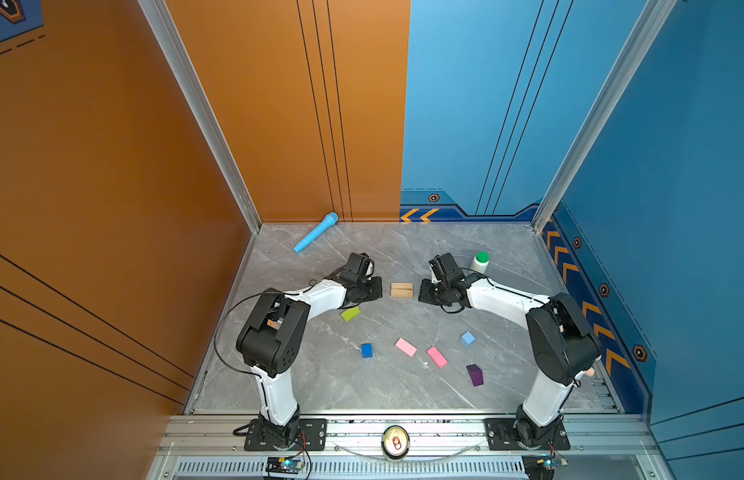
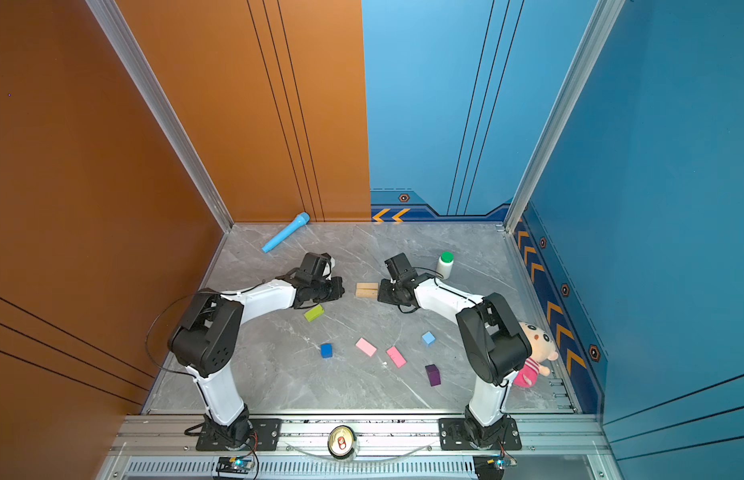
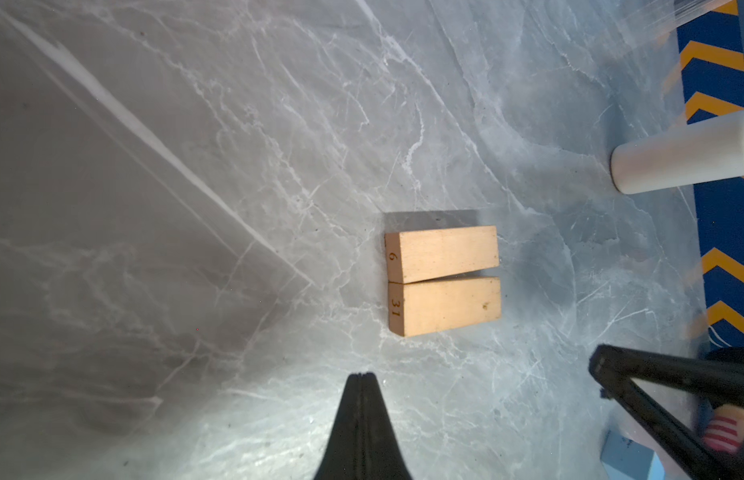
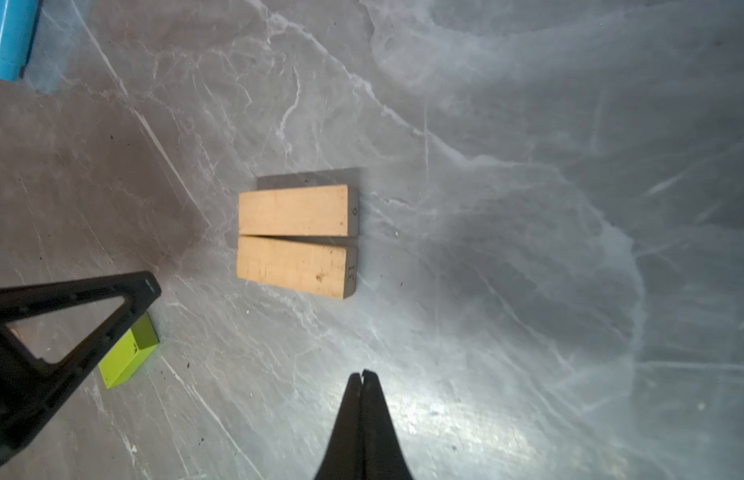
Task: Build the wood block tower
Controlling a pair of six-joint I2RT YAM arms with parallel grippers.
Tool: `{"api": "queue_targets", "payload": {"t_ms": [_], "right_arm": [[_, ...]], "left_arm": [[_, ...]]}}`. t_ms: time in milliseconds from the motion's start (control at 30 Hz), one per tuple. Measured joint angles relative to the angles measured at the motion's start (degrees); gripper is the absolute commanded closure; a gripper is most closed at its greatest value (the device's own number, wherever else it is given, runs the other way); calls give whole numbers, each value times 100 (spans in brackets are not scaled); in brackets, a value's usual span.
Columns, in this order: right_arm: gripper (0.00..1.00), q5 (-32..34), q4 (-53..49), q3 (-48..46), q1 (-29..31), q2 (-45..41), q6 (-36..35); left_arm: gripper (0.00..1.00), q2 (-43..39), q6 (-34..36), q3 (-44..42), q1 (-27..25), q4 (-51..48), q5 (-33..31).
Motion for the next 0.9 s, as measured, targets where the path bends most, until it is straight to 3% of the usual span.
{"api": "queue_targets", "payload": {"t_ms": [467,900], "right_arm": [[100,-4,820,-730,601,118,603],[100,42,1926,-787,662,610,1104]], "left_arm": [[100,-597,0,-446,225,44,-144],[100,-802,2,-660,319,39,-256]]}}
